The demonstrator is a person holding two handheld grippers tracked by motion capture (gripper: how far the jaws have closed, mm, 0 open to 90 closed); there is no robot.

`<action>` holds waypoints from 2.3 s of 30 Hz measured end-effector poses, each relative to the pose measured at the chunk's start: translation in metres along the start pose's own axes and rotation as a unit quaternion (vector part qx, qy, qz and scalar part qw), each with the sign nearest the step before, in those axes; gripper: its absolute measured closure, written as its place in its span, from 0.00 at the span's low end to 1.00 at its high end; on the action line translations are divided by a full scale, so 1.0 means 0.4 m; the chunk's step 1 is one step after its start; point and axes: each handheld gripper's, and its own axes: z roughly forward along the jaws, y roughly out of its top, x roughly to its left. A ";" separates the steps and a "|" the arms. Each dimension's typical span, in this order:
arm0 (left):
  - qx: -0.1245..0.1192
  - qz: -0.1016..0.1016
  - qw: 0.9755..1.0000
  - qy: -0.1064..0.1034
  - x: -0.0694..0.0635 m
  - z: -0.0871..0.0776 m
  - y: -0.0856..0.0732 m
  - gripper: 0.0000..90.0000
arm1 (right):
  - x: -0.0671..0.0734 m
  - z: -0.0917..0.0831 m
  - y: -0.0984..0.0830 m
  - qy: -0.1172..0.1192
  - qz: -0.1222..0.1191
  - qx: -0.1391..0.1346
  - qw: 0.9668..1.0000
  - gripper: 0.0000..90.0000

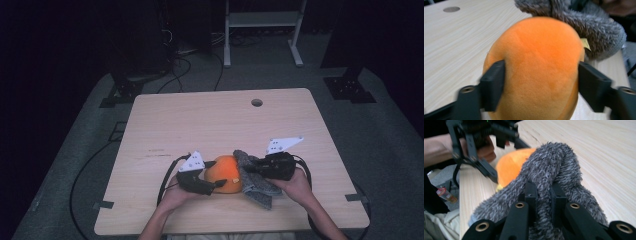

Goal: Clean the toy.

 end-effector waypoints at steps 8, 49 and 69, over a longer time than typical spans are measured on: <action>0.019 -0.076 0.997 -0.018 0.023 0.022 -0.005 0.17 | 0.023 -0.005 -0.023 0.008 -0.011 0.014 1.000 0.88; 0.025 0.033 0.999 0.034 -0.024 0.029 0.008 0.37 | 0.036 0.003 0.009 -0.017 -0.033 0.008 0.999 0.88; 0.021 -0.058 0.998 0.002 0.012 0.025 0.008 0.11 | 0.020 -0.012 -0.015 -0.031 -0.018 0.018 0.999 0.88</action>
